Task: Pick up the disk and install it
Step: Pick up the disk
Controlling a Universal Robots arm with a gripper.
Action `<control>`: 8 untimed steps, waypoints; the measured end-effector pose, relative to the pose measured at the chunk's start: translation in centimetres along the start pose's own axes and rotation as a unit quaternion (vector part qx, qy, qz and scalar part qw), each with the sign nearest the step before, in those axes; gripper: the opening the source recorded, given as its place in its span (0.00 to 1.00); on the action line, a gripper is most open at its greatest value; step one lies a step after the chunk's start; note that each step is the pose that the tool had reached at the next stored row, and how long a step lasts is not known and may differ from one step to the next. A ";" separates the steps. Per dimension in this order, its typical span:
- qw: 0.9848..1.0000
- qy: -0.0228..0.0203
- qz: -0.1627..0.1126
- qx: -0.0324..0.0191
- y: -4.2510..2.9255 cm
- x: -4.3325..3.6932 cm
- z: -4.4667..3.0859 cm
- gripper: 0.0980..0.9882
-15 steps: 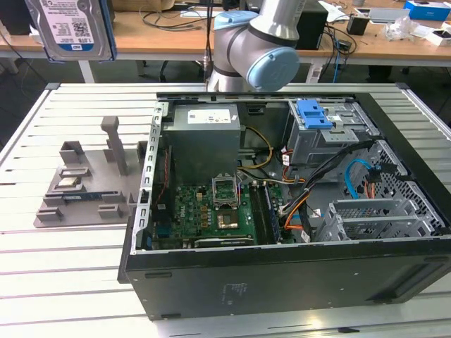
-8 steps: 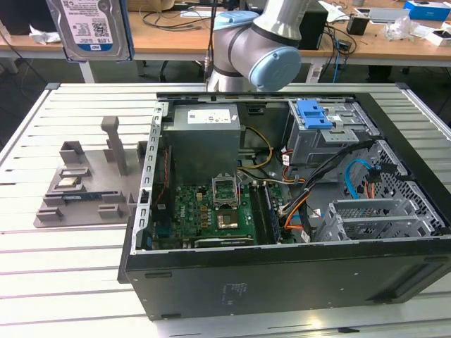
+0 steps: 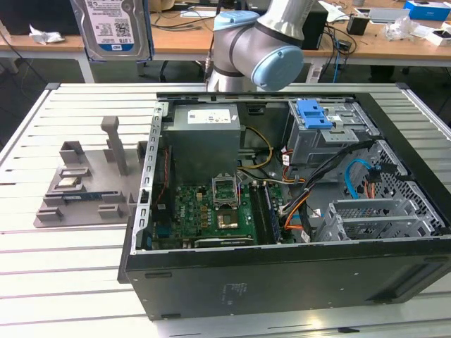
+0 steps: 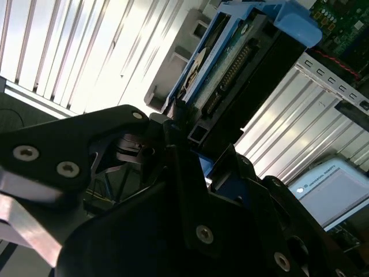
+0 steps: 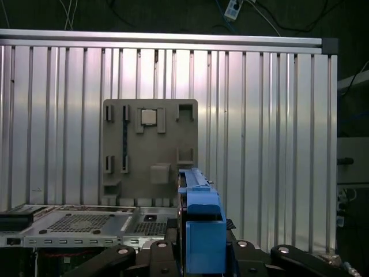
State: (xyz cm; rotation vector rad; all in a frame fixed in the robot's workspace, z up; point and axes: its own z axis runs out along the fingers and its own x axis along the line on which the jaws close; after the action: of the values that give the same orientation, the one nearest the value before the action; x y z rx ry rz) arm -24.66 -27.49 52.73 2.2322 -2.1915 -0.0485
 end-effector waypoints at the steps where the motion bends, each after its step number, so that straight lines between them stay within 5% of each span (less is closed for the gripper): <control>1: 1.000 0.000 0.000 0.000 -0.44 0.01 -0.01 0.30; 8: 1.000 0.000 0.000 0.000 -2.78 0.05 -0.08 0.30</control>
State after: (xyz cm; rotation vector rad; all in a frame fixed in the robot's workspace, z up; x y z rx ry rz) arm -21.88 -27.49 52.72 2.2321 -2.1910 -0.0491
